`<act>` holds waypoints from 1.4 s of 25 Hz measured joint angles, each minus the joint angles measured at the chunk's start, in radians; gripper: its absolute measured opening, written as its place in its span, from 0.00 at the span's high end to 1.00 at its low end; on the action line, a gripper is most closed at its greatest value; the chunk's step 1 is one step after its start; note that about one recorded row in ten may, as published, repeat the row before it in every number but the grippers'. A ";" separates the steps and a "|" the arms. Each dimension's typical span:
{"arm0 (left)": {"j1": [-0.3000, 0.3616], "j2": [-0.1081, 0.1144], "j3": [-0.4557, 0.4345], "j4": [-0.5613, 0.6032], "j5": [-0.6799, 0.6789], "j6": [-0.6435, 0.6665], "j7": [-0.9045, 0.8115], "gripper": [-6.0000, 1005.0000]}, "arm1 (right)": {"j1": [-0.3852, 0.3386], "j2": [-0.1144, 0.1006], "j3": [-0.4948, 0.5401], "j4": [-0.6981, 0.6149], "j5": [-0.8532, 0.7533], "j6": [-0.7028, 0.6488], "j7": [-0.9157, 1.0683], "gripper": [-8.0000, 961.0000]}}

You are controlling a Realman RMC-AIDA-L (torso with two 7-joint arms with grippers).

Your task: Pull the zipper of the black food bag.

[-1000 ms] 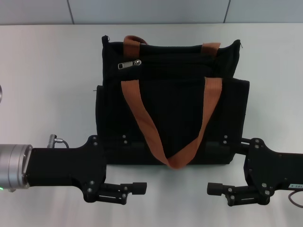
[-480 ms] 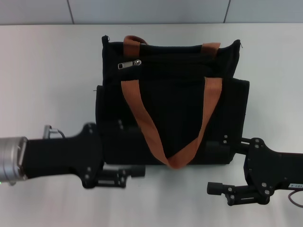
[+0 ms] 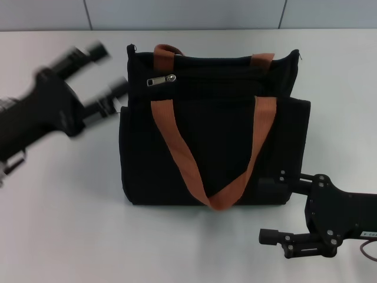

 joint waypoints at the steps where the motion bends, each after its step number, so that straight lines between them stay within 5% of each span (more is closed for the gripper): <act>1: 0.001 0.004 -0.014 0.004 -0.003 -0.045 -0.002 0.19 | -0.002 0.000 0.000 0.000 0.001 0.000 0.000 0.13; 7: -0.032 0.067 0.106 0.023 0.095 -0.191 -0.011 0.19 | -0.008 0.000 0.000 0.000 0.006 -0.005 0.000 0.13; 11: -0.050 0.067 0.138 0.041 0.130 -0.229 -0.020 0.19 | -0.009 0.000 0.001 0.000 0.007 -0.006 0.000 0.13; 22: -0.099 0.023 0.158 0.084 0.179 -0.350 0.000 0.23 | -0.023 0.003 0.014 0.000 0.008 -0.009 0.000 0.13; 30: -0.073 0.057 0.152 0.125 0.172 -0.196 -0.005 0.43 | -0.036 0.005 0.028 -0.001 0.009 -0.013 0.000 0.13; 35: -0.075 0.066 0.139 0.142 0.162 -0.147 -0.011 0.66 | -0.046 0.005 0.035 0.000 0.009 -0.016 -0.005 0.13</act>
